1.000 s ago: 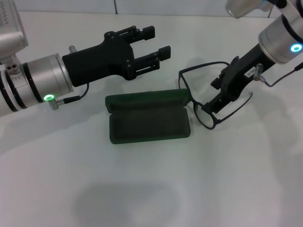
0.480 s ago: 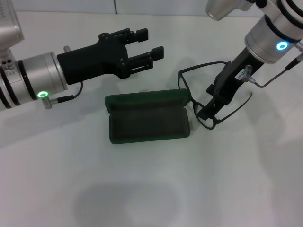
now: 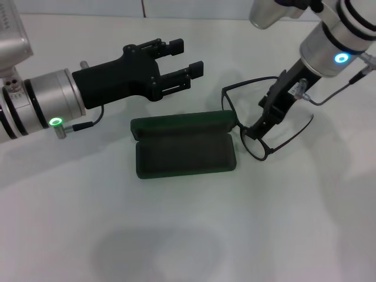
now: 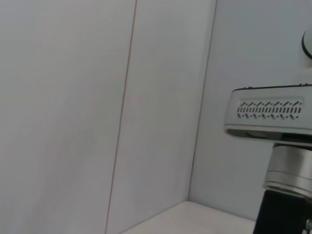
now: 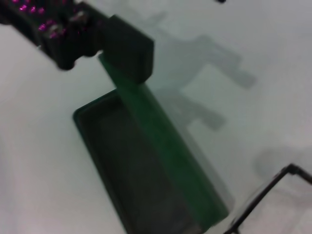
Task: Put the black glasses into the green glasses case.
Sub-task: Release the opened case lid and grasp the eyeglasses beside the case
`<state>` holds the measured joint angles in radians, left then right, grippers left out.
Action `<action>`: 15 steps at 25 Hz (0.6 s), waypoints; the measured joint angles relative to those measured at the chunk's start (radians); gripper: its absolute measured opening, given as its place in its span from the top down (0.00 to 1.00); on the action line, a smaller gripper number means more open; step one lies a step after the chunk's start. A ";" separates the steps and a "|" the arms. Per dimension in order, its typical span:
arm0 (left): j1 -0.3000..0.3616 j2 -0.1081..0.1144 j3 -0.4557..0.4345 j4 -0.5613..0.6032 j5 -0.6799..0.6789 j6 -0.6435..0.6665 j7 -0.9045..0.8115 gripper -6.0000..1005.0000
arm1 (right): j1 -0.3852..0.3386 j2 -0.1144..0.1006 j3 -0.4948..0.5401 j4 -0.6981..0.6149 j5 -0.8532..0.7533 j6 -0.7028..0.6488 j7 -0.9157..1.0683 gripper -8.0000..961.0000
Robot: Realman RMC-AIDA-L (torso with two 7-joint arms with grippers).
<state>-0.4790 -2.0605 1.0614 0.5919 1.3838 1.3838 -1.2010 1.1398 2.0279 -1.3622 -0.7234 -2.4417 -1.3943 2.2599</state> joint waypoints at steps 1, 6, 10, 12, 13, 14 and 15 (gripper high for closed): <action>0.000 -0.001 0.000 0.000 0.000 -0.001 0.004 0.32 | 0.000 0.000 -0.022 0.000 0.006 0.022 0.010 0.16; -0.003 -0.005 0.000 0.000 0.000 -0.002 0.018 0.32 | 0.004 0.000 -0.114 0.021 0.058 0.095 0.026 0.16; -0.005 -0.008 0.000 0.004 0.000 -0.003 0.021 0.32 | 0.002 0.000 -0.161 0.030 0.096 0.134 0.027 0.16; -0.009 -0.008 0.000 0.001 0.000 -0.003 0.021 0.32 | 0.002 0.000 -0.181 0.037 0.103 0.148 0.032 0.16; -0.010 -0.008 0.000 0.002 0.000 -0.004 0.021 0.32 | 0.002 0.000 -0.193 0.040 0.105 0.155 0.035 0.16; -0.010 -0.008 0.000 0.004 0.000 -0.004 0.022 0.32 | 0.001 0.000 -0.203 0.041 0.105 0.161 0.040 0.16; -0.010 -0.009 0.000 0.005 0.000 -0.004 0.022 0.32 | 0.001 0.000 -0.203 0.041 0.105 0.161 0.040 0.16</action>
<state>-0.4890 -2.0693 1.0616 0.5971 1.3836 1.3799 -1.1792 1.1411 2.0277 -1.5651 -0.6820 -2.3366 -1.2334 2.2995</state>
